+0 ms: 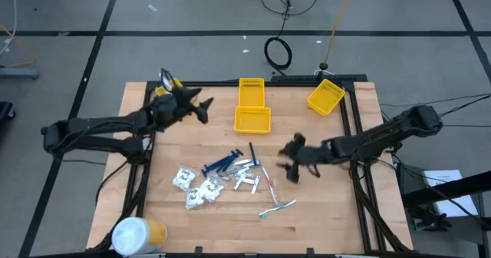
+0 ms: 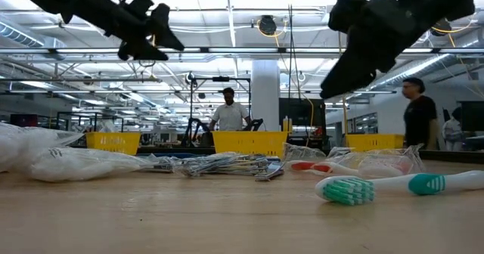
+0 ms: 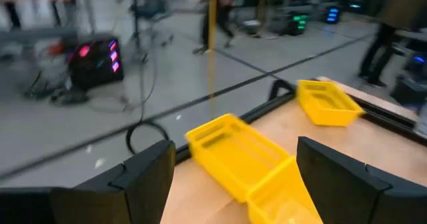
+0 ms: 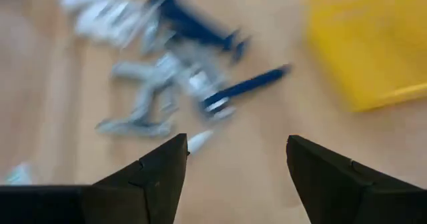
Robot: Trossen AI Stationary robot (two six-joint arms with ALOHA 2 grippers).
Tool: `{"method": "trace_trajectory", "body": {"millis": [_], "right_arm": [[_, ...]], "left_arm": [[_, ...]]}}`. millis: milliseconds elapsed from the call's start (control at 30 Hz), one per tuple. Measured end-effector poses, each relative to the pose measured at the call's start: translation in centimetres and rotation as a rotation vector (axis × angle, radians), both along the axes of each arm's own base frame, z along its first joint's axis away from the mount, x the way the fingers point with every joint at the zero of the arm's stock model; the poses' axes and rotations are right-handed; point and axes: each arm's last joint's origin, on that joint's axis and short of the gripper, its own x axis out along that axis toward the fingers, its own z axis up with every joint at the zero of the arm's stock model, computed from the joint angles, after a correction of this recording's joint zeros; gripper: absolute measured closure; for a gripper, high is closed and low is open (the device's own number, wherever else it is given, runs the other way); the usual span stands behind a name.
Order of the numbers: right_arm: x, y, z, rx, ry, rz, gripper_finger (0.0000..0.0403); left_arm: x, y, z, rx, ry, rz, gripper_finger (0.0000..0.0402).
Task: Pick & Place Travel size toiletries
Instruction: Put the orange toothbrush into the left yellow bin
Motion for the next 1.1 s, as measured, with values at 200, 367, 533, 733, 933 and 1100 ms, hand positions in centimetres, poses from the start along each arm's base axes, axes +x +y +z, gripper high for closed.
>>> {"method": "trace_trajectory", "body": {"millis": [200, 367, 533, 733, 933, 1100], "right_arm": [[2.8, 4.8, -1.7, 0.092, 0.194, 0.017, 0.0161], [5.0, 8.2, -3.2, 0.119, 0.252, 0.022, 0.0161], [5.9, 9.7, -5.4, 0.124, 0.349, -0.028, 0.0161], [4.6, 8.5, -7.0, 0.035, 0.551, -0.135, 0.0161], [4.2, 7.5, -7.2, 0.002, 0.638, -0.114, 0.0166], [4.2, 7.2, -7.2, 0.031, 0.678, -0.079, 0.0217]], "left_arm": [[1.3, -0.8, -0.1, 0.029, -0.039, -0.02, 0.0094], [2.3, -0.9, -1.3, -0.054, -0.046, -0.02, 0.0094], [3.3, -1.1, -2.7, -0.159, -0.061, -0.012, 0.0094], [4.1, -1.3, -3.8, -0.179, -0.032, -0.02, 0.0094], [4.4, -0.9, -3.9, -0.116, -0.011, -0.022, 0.0094], [4.3, -0.5, -3.7, -0.112, -0.031, -0.007, 0.0094]]}}
